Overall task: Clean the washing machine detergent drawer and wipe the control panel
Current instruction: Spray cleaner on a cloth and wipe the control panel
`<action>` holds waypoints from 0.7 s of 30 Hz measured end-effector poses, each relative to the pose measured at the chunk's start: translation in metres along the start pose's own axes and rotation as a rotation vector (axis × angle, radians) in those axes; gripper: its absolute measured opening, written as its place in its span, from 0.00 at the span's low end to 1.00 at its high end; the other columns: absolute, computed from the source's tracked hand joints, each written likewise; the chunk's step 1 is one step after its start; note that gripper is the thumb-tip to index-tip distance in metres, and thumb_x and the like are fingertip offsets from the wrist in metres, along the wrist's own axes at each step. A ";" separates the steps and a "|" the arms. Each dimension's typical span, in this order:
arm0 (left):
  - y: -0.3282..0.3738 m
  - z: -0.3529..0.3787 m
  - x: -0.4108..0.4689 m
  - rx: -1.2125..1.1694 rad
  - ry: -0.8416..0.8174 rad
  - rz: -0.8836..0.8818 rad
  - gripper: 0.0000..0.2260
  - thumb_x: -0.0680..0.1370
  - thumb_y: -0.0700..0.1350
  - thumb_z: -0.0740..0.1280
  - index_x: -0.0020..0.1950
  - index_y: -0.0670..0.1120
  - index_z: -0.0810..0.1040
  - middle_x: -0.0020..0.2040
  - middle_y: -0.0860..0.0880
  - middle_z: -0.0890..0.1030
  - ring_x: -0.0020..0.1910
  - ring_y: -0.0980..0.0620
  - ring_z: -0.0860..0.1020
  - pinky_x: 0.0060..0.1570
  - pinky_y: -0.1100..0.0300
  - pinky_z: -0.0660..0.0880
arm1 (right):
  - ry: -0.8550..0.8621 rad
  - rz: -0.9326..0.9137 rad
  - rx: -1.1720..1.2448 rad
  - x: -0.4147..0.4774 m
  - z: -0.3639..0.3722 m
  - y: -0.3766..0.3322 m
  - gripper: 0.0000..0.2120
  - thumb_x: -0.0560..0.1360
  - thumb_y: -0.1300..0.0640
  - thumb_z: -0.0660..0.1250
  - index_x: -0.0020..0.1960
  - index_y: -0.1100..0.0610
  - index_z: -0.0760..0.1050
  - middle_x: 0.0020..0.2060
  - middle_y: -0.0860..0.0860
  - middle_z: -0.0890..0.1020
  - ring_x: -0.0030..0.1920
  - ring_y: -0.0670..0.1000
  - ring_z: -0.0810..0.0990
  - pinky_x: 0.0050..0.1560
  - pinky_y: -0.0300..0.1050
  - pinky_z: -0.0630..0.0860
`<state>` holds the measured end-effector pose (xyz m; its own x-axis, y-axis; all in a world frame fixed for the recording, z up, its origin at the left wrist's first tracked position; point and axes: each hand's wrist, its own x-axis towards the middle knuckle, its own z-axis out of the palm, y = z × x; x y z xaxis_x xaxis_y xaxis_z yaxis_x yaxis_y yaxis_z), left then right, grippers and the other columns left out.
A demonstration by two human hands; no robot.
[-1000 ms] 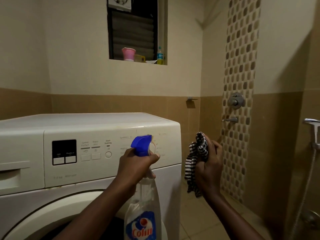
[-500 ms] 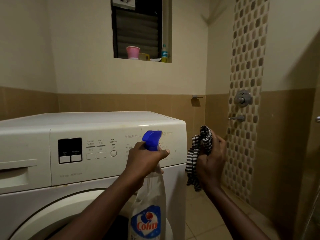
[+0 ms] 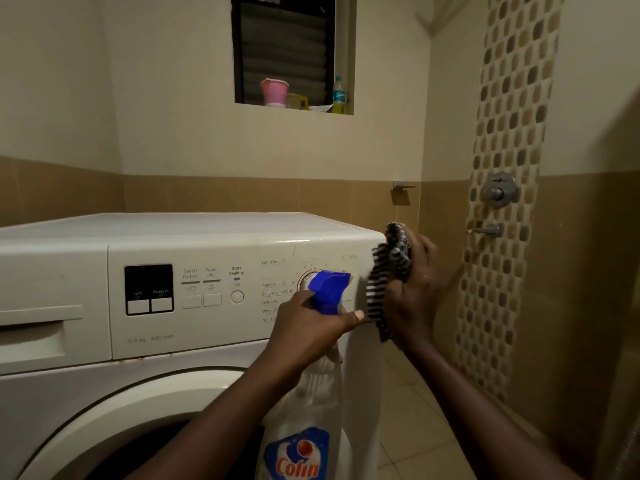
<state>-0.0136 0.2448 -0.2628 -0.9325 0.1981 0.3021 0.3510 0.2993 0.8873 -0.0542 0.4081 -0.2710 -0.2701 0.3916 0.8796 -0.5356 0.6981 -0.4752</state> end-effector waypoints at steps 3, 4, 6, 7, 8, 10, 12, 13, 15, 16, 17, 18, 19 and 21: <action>-0.015 -0.008 -0.015 -0.097 -0.019 -0.066 0.10 0.72 0.48 0.76 0.44 0.45 0.77 0.32 0.47 0.80 0.28 0.50 0.81 0.36 0.57 0.81 | -0.121 -0.032 -0.049 -0.010 0.027 0.003 0.34 0.70 0.67 0.60 0.75 0.54 0.63 0.73 0.52 0.67 0.73 0.51 0.63 0.72 0.49 0.66; -0.020 -0.011 -0.020 -0.121 -0.021 -0.090 0.10 0.72 0.48 0.76 0.44 0.45 0.77 0.31 0.47 0.80 0.28 0.50 0.80 0.35 0.57 0.80 | -0.125 -0.037 -0.092 -0.023 0.037 0.002 0.35 0.70 0.67 0.59 0.76 0.54 0.60 0.75 0.51 0.63 0.76 0.51 0.58 0.74 0.54 0.62; -0.028 -0.017 -0.028 -0.167 -0.009 -0.124 0.10 0.71 0.46 0.77 0.44 0.45 0.78 0.31 0.45 0.80 0.28 0.48 0.80 0.33 0.57 0.80 | -0.112 -0.068 -0.160 -0.059 0.051 0.005 0.36 0.70 0.65 0.59 0.78 0.55 0.57 0.78 0.51 0.58 0.79 0.51 0.51 0.77 0.56 0.56; -0.030 -0.021 -0.031 -0.186 -0.001 -0.135 0.11 0.70 0.46 0.77 0.45 0.45 0.78 0.32 0.44 0.80 0.28 0.48 0.80 0.32 0.57 0.80 | -0.115 -0.076 -0.171 -0.079 0.053 0.009 0.36 0.71 0.65 0.62 0.78 0.55 0.56 0.78 0.51 0.56 0.79 0.52 0.50 0.76 0.56 0.55; -0.033 -0.025 -0.033 -0.198 0.003 -0.147 0.11 0.70 0.45 0.77 0.46 0.45 0.78 0.32 0.44 0.80 0.28 0.47 0.80 0.32 0.57 0.79 | -0.125 -0.088 -0.179 -0.099 0.054 0.013 0.38 0.72 0.63 0.65 0.78 0.55 0.55 0.79 0.50 0.55 0.79 0.52 0.50 0.76 0.57 0.56; -0.038 -0.032 -0.035 -0.202 0.002 -0.166 0.13 0.70 0.45 0.77 0.49 0.44 0.77 0.31 0.44 0.80 0.27 0.46 0.80 0.31 0.57 0.79 | -0.182 -0.143 -0.179 -0.129 0.049 0.021 0.37 0.74 0.56 0.63 0.79 0.51 0.52 0.79 0.47 0.52 0.79 0.53 0.51 0.75 0.58 0.58; -0.042 -0.037 -0.036 -0.192 0.015 -0.168 0.13 0.69 0.45 0.77 0.48 0.43 0.77 0.30 0.45 0.80 0.27 0.46 0.80 0.32 0.56 0.80 | -0.192 -0.161 -0.177 -0.125 0.046 0.026 0.35 0.73 0.55 0.59 0.78 0.52 0.53 0.79 0.47 0.53 0.79 0.52 0.51 0.75 0.58 0.57; -0.044 -0.039 -0.036 -0.193 0.024 -0.164 0.13 0.70 0.45 0.77 0.48 0.43 0.78 0.30 0.45 0.80 0.27 0.45 0.80 0.31 0.57 0.80 | -0.162 -0.127 -0.175 -0.111 0.047 0.027 0.35 0.72 0.58 0.59 0.78 0.52 0.54 0.79 0.48 0.54 0.79 0.52 0.51 0.76 0.59 0.56; -0.046 -0.043 -0.034 -0.189 0.028 -0.155 0.12 0.70 0.44 0.77 0.48 0.43 0.78 0.31 0.44 0.80 0.27 0.45 0.80 0.30 0.58 0.80 | -0.048 0.043 -0.157 -0.073 0.049 0.027 0.34 0.74 0.60 0.59 0.78 0.52 0.54 0.78 0.49 0.57 0.78 0.51 0.52 0.76 0.60 0.56; -0.047 -0.043 -0.032 -0.190 0.028 -0.151 0.12 0.70 0.44 0.77 0.47 0.43 0.78 0.30 0.44 0.80 0.27 0.46 0.80 0.30 0.58 0.80 | 0.004 0.125 -0.137 -0.058 0.050 0.029 0.32 0.76 0.58 0.59 0.78 0.51 0.54 0.78 0.50 0.58 0.78 0.52 0.54 0.75 0.60 0.57; -0.048 -0.044 -0.031 -0.194 0.027 -0.147 0.11 0.70 0.44 0.77 0.47 0.43 0.78 0.30 0.44 0.80 0.27 0.46 0.80 0.30 0.58 0.80 | 0.039 0.174 -0.115 -0.052 0.050 0.030 0.30 0.77 0.55 0.58 0.78 0.49 0.54 0.77 0.50 0.60 0.77 0.52 0.56 0.74 0.61 0.60; -0.048 -0.044 -0.030 -0.196 0.023 -0.141 0.11 0.71 0.44 0.76 0.47 0.42 0.78 0.30 0.44 0.80 0.27 0.46 0.80 0.31 0.58 0.80 | 0.056 0.189 -0.104 -0.056 0.050 0.032 0.29 0.78 0.53 0.57 0.78 0.48 0.53 0.77 0.50 0.60 0.77 0.53 0.57 0.73 0.62 0.62; -0.048 -0.043 -0.028 -0.199 0.023 -0.135 0.11 0.71 0.43 0.76 0.48 0.42 0.78 0.31 0.43 0.80 0.27 0.46 0.80 0.32 0.57 0.80 | 0.051 0.182 -0.104 -0.067 0.050 0.032 0.29 0.79 0.52 0.57 0.78 0.47 0.52 0.77 0.49 0.59 0.77 0.52 0.56 0.72 0.62 0.63; -0.047 -0.042 -0.027 -0.224 0.026 -0.130 0.12 0.71 0.43 0.76 0.49 0.40 0.78 0.33 0.41 0.80 0.28 0.45 0.80 0.31 0.57 0.80 | 0.007 0.147 -0.161 -0.103 0.050 0.029 0.30 0.79 0.49 0.56 0.78 0.47 0.50 0.78 0.48 0.56 0.78 0.50 0.52 0.74 0.60 0.60</action>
<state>-0.0087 0.1861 -0.2977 -0.9714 0.1464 0.1869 0.2032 0.1056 0.9734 -0.0825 0.3583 -0.3741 -0.3299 0.5003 0.8005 -0.3556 0.7197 -0.5963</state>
